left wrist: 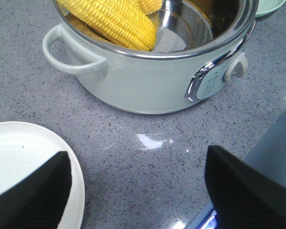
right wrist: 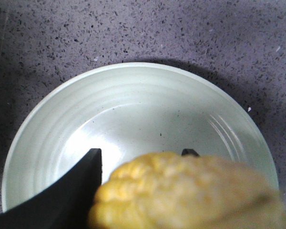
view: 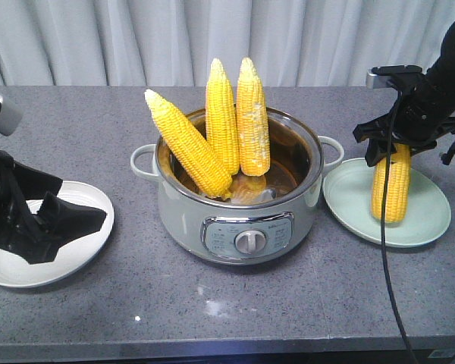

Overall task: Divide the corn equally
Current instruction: 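Lower the corn onto the pale green plate and open the right gripper, then withdraw the right gripper from the plate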

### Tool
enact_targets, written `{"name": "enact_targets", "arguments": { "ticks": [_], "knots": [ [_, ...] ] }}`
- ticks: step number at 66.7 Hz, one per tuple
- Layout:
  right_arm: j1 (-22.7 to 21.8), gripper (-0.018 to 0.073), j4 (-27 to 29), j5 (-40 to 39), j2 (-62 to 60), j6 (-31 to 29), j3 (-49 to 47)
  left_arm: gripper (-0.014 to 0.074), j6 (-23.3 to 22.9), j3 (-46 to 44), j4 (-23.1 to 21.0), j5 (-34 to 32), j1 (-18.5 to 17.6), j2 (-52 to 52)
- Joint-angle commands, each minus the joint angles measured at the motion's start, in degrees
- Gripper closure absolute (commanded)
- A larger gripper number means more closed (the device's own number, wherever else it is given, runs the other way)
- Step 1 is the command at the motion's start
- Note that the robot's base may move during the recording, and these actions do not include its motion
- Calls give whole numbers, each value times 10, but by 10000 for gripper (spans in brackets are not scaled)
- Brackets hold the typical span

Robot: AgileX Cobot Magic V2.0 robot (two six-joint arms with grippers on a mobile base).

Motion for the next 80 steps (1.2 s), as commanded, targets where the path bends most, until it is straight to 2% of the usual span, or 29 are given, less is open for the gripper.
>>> {"name": "enact_targets", "arguments": {
  "ticks": [1,6,25,33,52,60,73,80],
  "knots": [
    [-3,308,1,32,-28,1,-15,56,-1,-18,-22,-22,-3,-7],
    [-3,282,1,32,-23,1,-15,56,-1,-18,-22,-22,-3,-7],
    [-3,14,2,32,-16,11,-15,56,-1,-18,-22,-22,-3,-7],
    [-3,-55,2,32,-18,12,-15,56,-1,-18,-22,-22,-3,-7],
    [-3,-56,5,32,-70,46,-15,56,-1,-18,-22,-22,-3,-7],
    [13,-39,14,30,-121,50,2,56,-1,-18,-22,-22,-3,-7],
    [54,-24,-7,-18,-219,57,107,56,0,-18,-22,-21,-3,-7],
    [81,-24,-9,-70,-282,59,186,56,0,-18,-22,-21,-3,-7]
  ]
}}
